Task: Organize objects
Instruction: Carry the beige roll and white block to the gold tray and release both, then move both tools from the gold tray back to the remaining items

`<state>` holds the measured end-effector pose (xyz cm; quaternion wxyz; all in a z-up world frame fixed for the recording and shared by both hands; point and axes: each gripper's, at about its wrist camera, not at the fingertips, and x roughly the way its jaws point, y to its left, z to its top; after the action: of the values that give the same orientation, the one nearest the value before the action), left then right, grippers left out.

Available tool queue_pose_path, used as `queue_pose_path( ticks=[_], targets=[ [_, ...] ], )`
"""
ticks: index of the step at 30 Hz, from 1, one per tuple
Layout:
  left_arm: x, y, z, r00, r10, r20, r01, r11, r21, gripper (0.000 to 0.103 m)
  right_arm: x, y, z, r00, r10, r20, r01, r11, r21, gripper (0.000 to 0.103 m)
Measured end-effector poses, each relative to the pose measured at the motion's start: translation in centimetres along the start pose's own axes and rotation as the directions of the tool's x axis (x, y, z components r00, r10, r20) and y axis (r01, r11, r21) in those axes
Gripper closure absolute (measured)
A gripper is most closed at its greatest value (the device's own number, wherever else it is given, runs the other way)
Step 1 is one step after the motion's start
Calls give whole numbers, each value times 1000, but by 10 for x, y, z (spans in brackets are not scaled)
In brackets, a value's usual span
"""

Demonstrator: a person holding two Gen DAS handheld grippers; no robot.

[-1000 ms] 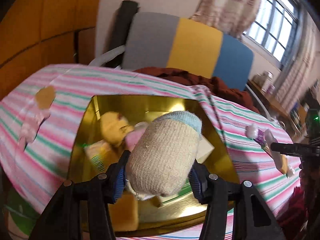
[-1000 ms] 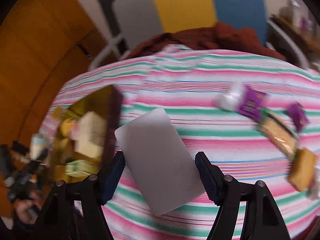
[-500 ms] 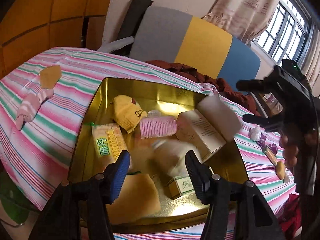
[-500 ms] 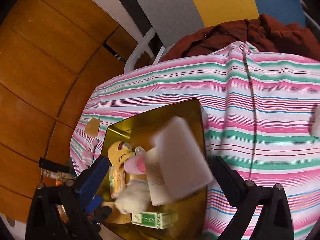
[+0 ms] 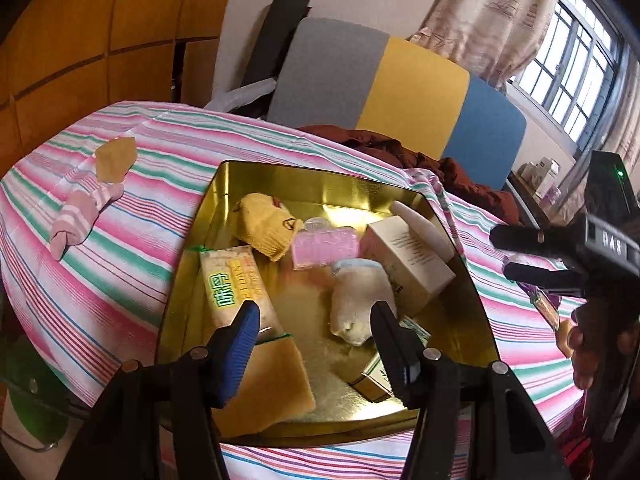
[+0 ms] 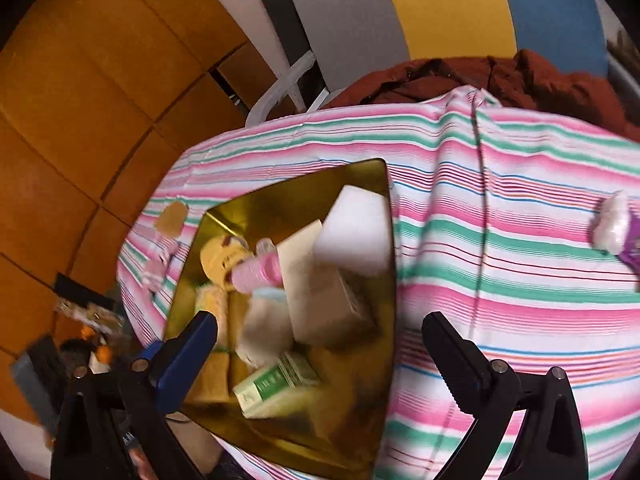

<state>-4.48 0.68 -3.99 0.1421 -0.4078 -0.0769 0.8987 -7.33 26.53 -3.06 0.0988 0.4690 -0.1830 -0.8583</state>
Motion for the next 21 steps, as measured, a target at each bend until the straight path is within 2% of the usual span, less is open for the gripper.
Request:
queue_pose_path(
  ticks=[8,11,21],
  targets=[
    [-12,-17,-4,1000,20,18,-21,998,63,45,-28,14,-32,988,-120,96,128,988,-83,0],
    [-17,-23,-5,999,39,30,-41,995,86,45,-34,20,-46,970,-192,148,211,970,-121,0],
    [-22,-34,-12,997,66,32,-69,990,122,45,-41,18,-62,935,-291,204,321,938,-132,0]
  ],
)
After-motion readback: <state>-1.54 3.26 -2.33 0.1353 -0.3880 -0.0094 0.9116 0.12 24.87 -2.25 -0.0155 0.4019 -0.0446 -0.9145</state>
